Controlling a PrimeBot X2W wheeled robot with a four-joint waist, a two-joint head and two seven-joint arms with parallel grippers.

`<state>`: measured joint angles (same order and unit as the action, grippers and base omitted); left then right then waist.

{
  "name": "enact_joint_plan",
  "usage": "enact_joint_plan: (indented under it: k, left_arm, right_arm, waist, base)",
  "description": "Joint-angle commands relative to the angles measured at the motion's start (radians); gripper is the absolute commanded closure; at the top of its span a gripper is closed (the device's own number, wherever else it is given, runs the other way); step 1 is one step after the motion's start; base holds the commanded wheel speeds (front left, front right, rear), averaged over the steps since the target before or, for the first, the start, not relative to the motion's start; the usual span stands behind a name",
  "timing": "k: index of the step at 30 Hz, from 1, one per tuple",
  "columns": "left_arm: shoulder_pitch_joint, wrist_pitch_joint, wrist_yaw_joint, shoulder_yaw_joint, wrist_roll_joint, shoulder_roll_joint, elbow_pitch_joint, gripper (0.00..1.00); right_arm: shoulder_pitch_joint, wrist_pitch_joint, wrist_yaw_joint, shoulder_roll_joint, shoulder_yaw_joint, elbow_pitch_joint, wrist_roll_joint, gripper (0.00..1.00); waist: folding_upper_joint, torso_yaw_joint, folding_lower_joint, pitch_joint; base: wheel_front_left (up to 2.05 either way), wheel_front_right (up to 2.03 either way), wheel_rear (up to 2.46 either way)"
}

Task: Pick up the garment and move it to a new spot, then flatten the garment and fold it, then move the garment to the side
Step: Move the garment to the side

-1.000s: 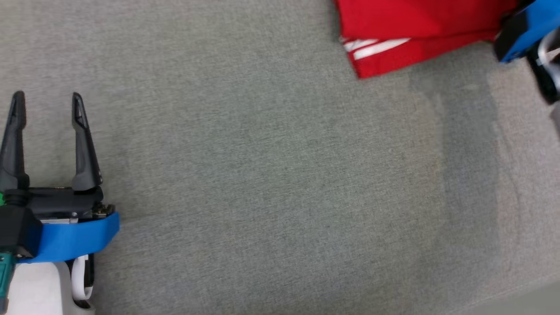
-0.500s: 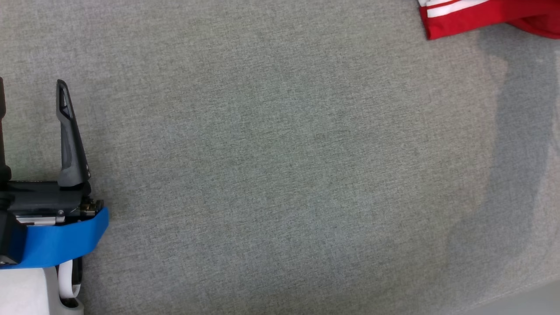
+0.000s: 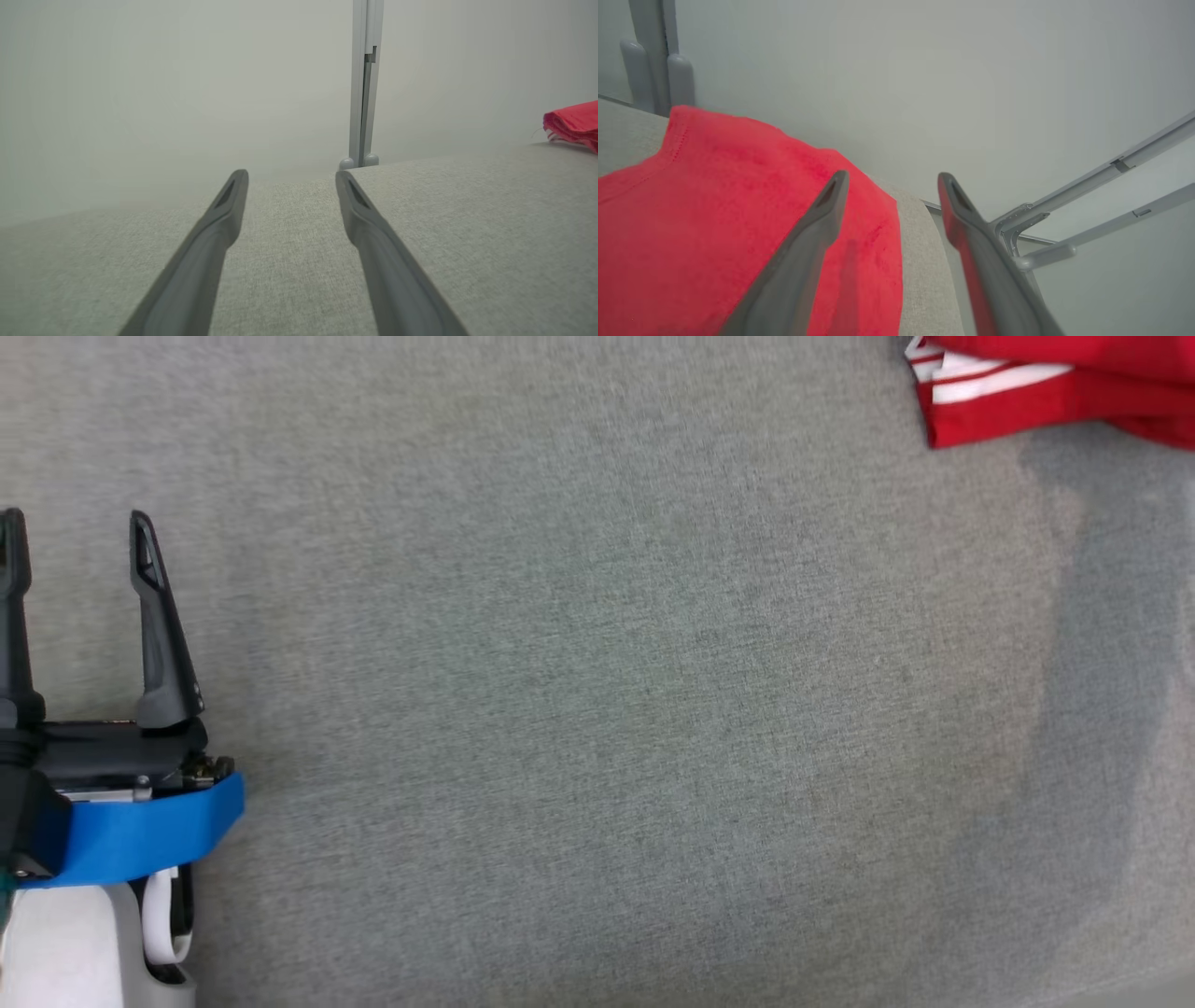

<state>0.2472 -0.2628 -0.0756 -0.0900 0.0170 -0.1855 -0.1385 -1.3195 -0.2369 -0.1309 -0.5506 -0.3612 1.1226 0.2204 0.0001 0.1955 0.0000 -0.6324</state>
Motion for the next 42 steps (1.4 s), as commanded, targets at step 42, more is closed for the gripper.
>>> enact_joint_plan:
  k: [42]
  left_arm:
    - [-0.289,-0.002,-0.029,-0.046,0.065,0.125,0.295,0.0]
  right_arm:
    - [1.144,-0.028,0.0,0.447,0.28,-0.753,-0.012,0.0]
  waist:
    - [-0.0001,-0.174,0.0,0.528]
  base:
    - [0.0,0.0,0.0]
